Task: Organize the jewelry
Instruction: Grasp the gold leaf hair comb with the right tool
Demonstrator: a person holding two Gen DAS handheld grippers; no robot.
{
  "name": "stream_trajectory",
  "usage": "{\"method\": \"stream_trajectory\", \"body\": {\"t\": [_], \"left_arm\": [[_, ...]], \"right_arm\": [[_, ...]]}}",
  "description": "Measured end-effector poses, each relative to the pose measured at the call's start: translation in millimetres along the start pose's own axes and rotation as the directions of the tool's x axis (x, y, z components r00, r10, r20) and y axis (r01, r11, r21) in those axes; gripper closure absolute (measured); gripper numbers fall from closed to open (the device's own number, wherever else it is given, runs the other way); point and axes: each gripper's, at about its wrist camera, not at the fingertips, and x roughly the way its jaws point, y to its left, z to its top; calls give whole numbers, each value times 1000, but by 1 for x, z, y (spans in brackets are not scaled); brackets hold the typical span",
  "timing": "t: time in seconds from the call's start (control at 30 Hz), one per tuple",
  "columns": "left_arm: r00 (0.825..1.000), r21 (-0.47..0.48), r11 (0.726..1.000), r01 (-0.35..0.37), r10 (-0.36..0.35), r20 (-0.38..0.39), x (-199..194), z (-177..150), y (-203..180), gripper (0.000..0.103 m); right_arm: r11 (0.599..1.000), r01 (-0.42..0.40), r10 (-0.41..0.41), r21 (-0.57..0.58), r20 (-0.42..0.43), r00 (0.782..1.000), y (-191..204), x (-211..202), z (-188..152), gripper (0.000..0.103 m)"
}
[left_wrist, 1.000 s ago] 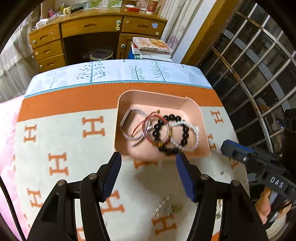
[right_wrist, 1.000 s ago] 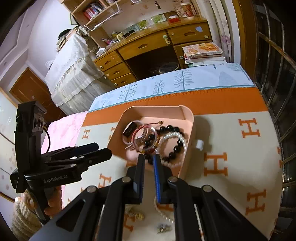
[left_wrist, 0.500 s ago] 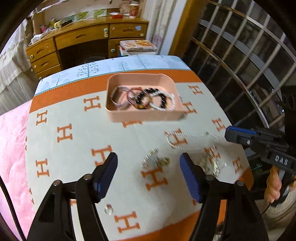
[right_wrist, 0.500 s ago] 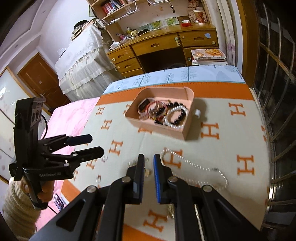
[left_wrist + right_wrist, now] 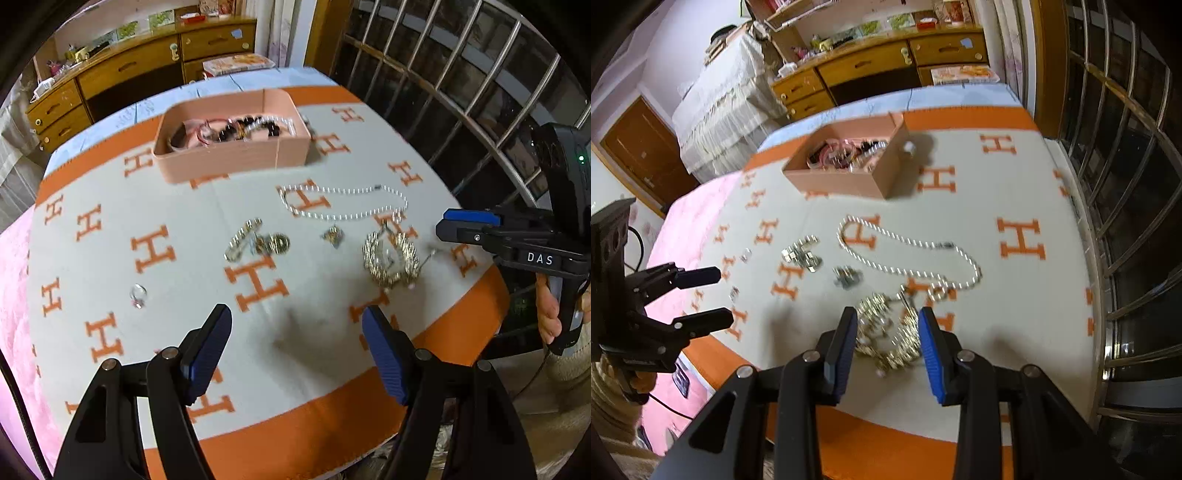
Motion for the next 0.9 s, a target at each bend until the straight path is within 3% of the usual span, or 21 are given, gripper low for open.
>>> {"method": "stream_trajectory", "body": {"t": [0.17,0.37,0.57,0.6,0.67,0.9], "left_arm": [[999,-14,1000,9,-10,-51,18,-16,-1,31],[996,-54,999,-2,-3,-95,33,-28,6,31],[996,-88,996,-11,4,-84,32,-29,18,31],[997,-94,995,-16,8,-82,32,-29,21,31],[997,-102,995,-23,14,-79,32,-28,26,31],[997,-88,995,-51,46,-58,26,-16,39,31]], "right_arm": [[981,-1,-4,-195,-24,1000,21,13,-23,68],[877,56,-64,-478,-1,998,48,24,-42,69],[819,48,-74,-572,-22,997,53,39,-37,69],[812,48,-79,-582,-28,996,52,42,-37,71],[801,48,-94,-596,-47,994,51,49,-36,83],[770,22,-87,-637,-71,994,50,57,-33,85]]}}
